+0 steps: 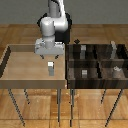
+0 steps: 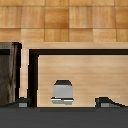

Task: Place the milk carton into the appropriate compartment.

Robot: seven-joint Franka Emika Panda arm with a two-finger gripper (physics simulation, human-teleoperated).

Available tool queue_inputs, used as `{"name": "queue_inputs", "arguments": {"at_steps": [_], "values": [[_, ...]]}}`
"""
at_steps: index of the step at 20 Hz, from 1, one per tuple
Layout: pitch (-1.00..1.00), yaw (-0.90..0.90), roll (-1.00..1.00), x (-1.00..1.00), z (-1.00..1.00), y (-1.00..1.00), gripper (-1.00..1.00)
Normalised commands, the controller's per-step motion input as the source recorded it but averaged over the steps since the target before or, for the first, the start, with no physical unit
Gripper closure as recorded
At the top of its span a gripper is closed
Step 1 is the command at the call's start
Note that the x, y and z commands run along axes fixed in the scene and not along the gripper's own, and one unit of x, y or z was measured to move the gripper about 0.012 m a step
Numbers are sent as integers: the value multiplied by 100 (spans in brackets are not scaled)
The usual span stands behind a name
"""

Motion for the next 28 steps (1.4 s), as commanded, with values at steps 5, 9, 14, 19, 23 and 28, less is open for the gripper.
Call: {"name": "queue_inputs", "arguments": {"at_steps": [5, 9, 14, 19, 23, 28], "values": [[0, 0, 0, -20, -40, 0, -100], [0, 0, 0, 0, -75, 0, -100], [0, 0, 0, 0, -60, 0, 100], [0, 0, 0, 0, 0, 0, 100], [0, 0, 0, 0, 75, 0, 100], [0, 0, 0, 0, 100, 0, 100]]}}
